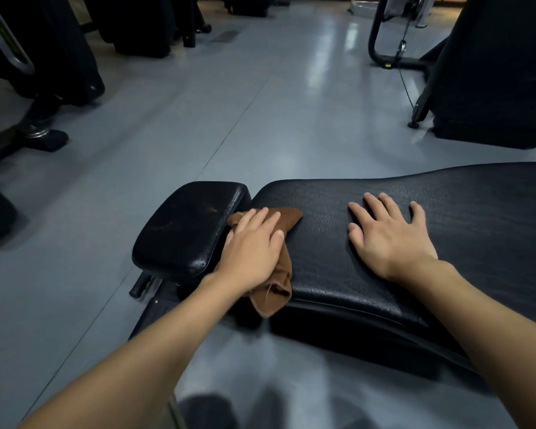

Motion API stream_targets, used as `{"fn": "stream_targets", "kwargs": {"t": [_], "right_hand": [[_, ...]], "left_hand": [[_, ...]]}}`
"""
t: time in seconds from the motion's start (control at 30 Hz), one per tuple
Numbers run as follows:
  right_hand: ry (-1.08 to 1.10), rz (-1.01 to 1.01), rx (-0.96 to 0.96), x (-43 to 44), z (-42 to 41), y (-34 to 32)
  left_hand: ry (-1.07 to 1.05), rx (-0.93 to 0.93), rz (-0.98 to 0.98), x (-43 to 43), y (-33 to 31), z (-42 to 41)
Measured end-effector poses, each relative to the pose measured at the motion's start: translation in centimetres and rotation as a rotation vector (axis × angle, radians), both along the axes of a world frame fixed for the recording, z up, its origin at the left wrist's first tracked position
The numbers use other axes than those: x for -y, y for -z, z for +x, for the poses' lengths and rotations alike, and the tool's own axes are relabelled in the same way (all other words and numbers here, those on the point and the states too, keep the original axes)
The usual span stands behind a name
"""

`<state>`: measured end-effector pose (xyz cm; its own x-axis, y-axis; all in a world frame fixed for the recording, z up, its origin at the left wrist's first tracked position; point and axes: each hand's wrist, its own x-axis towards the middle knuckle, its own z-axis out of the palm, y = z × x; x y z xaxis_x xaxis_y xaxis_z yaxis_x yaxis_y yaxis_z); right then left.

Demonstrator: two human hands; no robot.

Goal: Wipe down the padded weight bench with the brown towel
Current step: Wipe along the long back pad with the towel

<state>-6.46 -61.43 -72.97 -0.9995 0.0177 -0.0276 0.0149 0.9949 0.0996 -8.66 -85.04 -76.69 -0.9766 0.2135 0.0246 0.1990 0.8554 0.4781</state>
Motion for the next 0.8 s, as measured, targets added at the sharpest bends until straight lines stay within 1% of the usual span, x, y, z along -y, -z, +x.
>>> {"fn": "stream_targets", "kwargs": {"t": [0.2, 0.33, 0.43, 0.5, 0.7, 0.8], "right_hand": [[-0.013, 0.008, -0.02, -0.2, -0.1, 0.1], [-0.015, -0.001, -0.023, -0.3, -0.1, 0.1], [-0.02, -0.007, -0.027, -0.3, -0.3, 0.1], [-0.022, -0.009, -0.028, -0.4, -0.4, 0.2], [-0.021, -0.019, -0.028, -0.3, -0.3, 0.1], [-0.022, -0.025, -0.021, -0.3, -0.3, 0.0]], "left_hand": [[-0.005, 0.054, 0.004, -1.9, -0.3, -7.3], [-0.012, 0.077, 0.023, -3.3, -0.8, -11.1], [-0.056, 0.131, 0.011, -3.8, -0.9, -13.1], [-0.077, 0.153, 0.008, -4.0, -1.1, -13.2], [-0.073, 0.112, 0.04, -3.0, -1.0, -10.8], [-0.074, 0.094, 0.02, -2.0, -0.7, -8.3]]}}
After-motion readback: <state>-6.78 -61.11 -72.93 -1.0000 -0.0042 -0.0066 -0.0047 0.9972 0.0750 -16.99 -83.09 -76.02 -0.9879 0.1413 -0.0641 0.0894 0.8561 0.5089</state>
